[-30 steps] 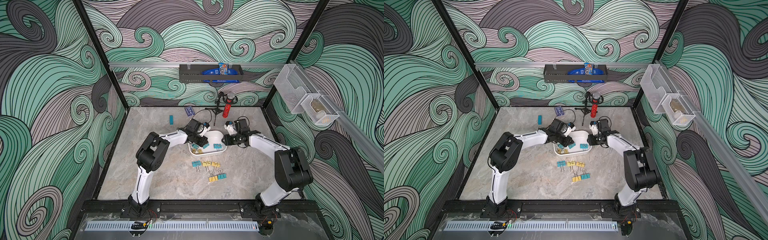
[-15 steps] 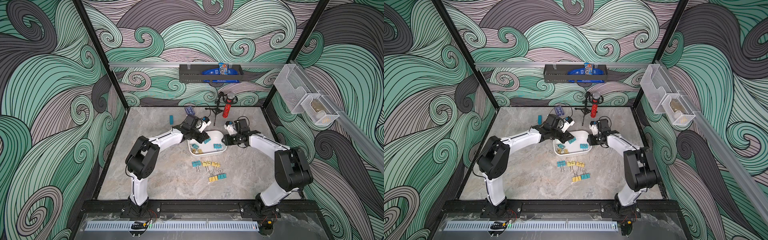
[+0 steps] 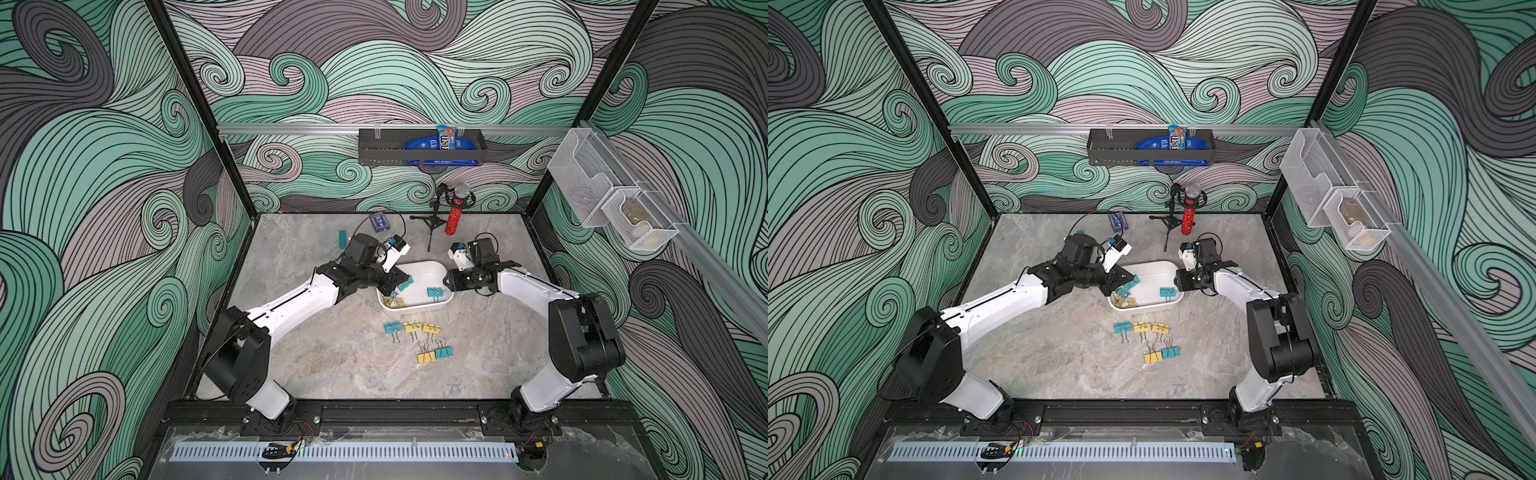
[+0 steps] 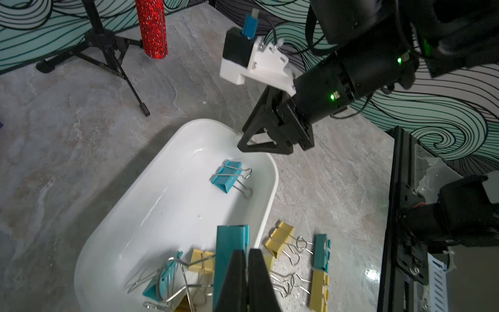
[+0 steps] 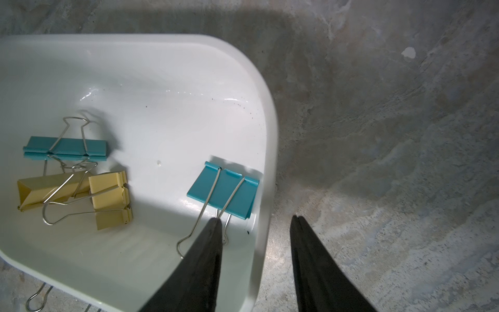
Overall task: Take out the binder clips from the storage box
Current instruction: Place the binder clip at the center of the board.
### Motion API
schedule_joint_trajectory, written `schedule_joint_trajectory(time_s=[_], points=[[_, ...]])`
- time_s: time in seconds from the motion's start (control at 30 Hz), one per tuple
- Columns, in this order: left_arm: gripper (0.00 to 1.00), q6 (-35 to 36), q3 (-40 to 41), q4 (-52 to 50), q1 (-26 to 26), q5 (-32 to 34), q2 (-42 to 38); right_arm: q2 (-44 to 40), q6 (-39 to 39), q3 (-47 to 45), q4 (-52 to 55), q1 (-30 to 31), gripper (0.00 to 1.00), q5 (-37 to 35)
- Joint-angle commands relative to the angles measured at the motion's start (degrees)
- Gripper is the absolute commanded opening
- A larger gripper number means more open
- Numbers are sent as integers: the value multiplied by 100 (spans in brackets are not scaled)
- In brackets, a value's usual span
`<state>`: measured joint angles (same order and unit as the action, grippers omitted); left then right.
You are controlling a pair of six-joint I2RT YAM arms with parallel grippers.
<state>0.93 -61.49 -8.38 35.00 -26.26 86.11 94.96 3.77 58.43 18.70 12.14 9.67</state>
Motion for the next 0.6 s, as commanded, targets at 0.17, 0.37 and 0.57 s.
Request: schedule_joint_trajectory(time_s=[0.17,0.37,0.57], points=[[0,-306,1468,478,4,-322,-1257,103,-34,10,39,-3,44,27],[0,-398,1927,529,91,-596,-1619,111,-35,9,32,21,44,8],[0,-595,2240,478,394,-747,-1658,154,-34,12,41,36,44,17]])
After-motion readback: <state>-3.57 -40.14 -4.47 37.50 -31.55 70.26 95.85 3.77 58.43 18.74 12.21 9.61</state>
